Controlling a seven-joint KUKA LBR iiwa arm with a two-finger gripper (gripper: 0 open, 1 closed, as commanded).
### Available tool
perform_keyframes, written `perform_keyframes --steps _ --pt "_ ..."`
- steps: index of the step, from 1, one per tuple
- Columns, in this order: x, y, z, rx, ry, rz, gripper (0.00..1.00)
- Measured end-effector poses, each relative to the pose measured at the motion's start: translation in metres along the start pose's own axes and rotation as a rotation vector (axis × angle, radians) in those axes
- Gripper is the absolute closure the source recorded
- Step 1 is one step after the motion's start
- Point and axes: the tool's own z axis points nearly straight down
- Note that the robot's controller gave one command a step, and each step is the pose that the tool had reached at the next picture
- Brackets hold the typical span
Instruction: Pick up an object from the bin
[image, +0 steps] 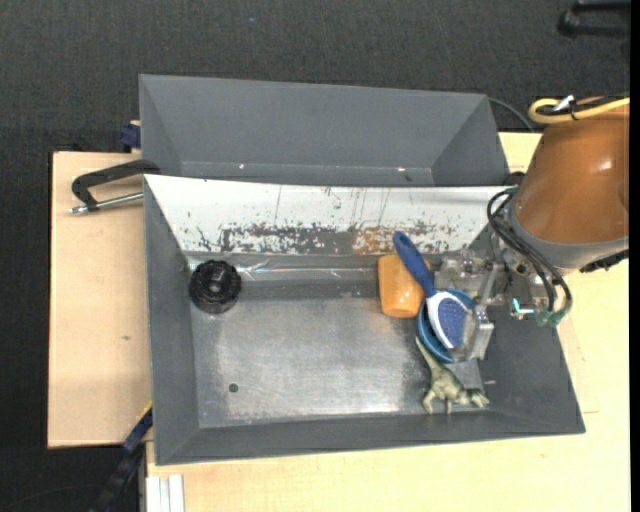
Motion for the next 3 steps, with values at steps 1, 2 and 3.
perform_keyframes --steps 1,2,3 --pt "0.016 -0.033 0.103 0.000 0.000 -0.275 0.00" --pt "-0.011 -0.077 0.163 -0.003 -0.011 -0.332 0.00" --pt "-0.013 -0.073 0.158 -0.005 -0.013 -0.338 1.00"
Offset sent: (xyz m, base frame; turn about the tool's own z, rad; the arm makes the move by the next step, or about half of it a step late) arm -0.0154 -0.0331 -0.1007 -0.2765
